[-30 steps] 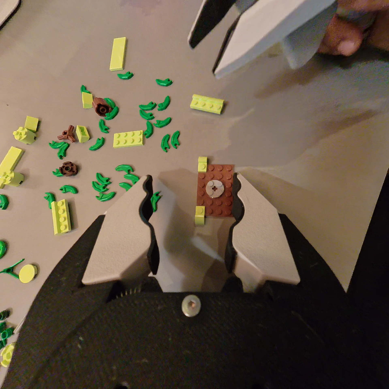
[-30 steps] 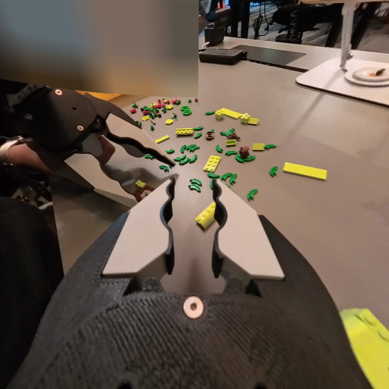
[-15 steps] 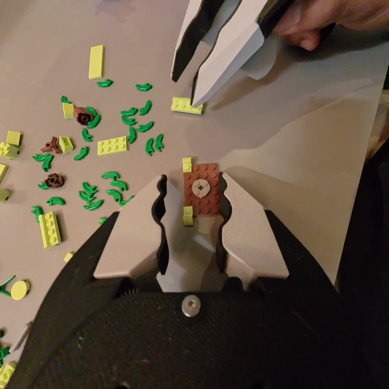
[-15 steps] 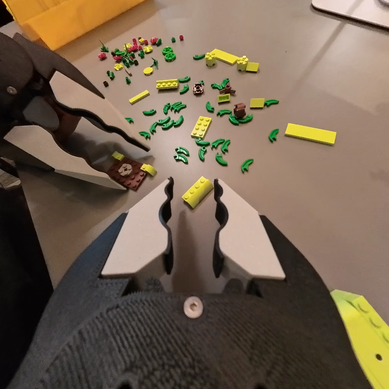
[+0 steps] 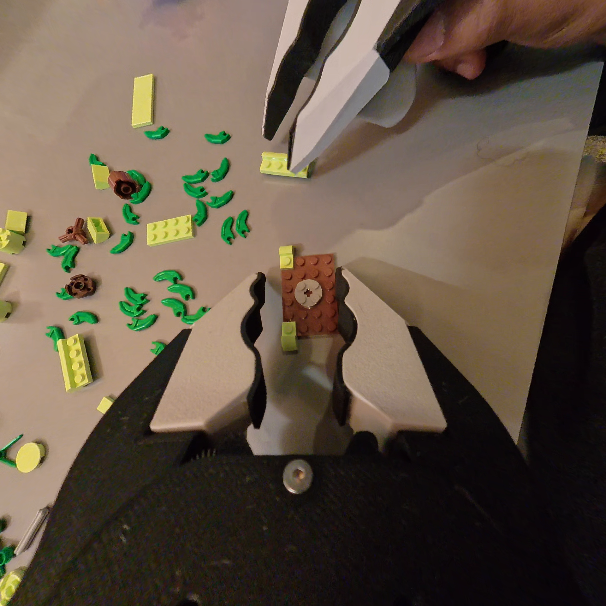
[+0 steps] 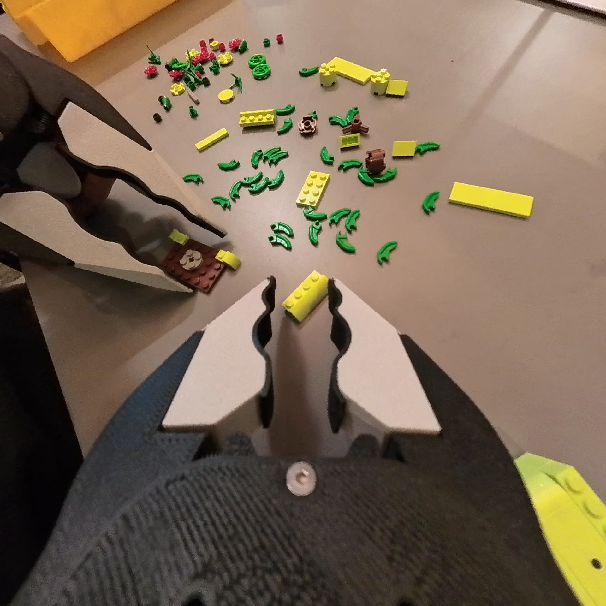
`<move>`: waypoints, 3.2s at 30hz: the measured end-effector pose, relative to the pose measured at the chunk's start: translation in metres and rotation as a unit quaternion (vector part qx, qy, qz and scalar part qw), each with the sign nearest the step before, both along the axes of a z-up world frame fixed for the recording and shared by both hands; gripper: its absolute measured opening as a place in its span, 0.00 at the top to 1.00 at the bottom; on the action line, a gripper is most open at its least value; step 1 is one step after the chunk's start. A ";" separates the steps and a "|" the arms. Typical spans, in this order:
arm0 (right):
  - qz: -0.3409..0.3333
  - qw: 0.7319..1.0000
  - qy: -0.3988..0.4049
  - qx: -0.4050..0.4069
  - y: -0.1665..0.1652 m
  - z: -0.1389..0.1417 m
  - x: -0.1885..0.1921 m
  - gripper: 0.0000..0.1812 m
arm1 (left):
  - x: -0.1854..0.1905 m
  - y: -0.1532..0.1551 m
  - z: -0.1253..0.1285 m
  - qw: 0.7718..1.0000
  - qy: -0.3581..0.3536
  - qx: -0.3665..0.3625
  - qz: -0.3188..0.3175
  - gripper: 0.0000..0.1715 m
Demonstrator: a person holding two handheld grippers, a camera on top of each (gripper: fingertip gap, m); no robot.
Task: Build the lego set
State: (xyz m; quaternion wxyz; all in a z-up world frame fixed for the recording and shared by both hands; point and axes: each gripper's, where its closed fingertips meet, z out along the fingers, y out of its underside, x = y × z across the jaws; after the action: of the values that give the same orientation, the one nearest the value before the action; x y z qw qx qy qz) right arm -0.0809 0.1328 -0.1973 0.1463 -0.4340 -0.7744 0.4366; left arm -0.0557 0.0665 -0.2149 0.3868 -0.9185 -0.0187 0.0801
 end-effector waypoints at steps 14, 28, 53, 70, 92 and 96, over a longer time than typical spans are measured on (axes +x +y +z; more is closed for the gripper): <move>0.001 0.999 -0.027 0.030 -0.001 -0.012 0.000 0.83 | 0.001 0.000 -0.001 1.000 -0.013 -0.001 -0.002 0.75; 0.006 0.997 -0.004 0.071 -0.003 -0.014 0.007 0.91 | 0.001 0.010 0.001 0.997 0.066 0.000 -0.028 0.80; 0.019 1.000 -0.005 0.024 -0.006 -0.006 0.015 0.92 | 0.008 0.014 -0.002 0.999 -0.012 -0.003 -0.030 0.81; 0.024 0.999 -0.007 0.026 -0.007 -0.007 0.016 0.92 | 0.008 0.014 -0.002 0.999 -0.019 -0.004 -0.030 0.80; 0.031 0.998 -0.012 0.050 -0.009 -0.013 0.018 0.92 | 0.008 0.014 -0.001 1.000 0.002 -0.002 -0.030 0.81; 0.031 0.998 -0.012 0.051 -0.009 -0.013 0.018 0.92 | 0.008 0.014 -0.001 1.000 0.010 -0.002 -0.030 0.81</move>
State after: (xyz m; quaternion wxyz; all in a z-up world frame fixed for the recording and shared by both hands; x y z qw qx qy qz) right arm -0.0628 0.1237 -0.2102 0.1455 -0.4070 -0.8104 0.3955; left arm -0.0481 0.0808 -0.2156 0.3873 -0.9186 0.0127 0.0776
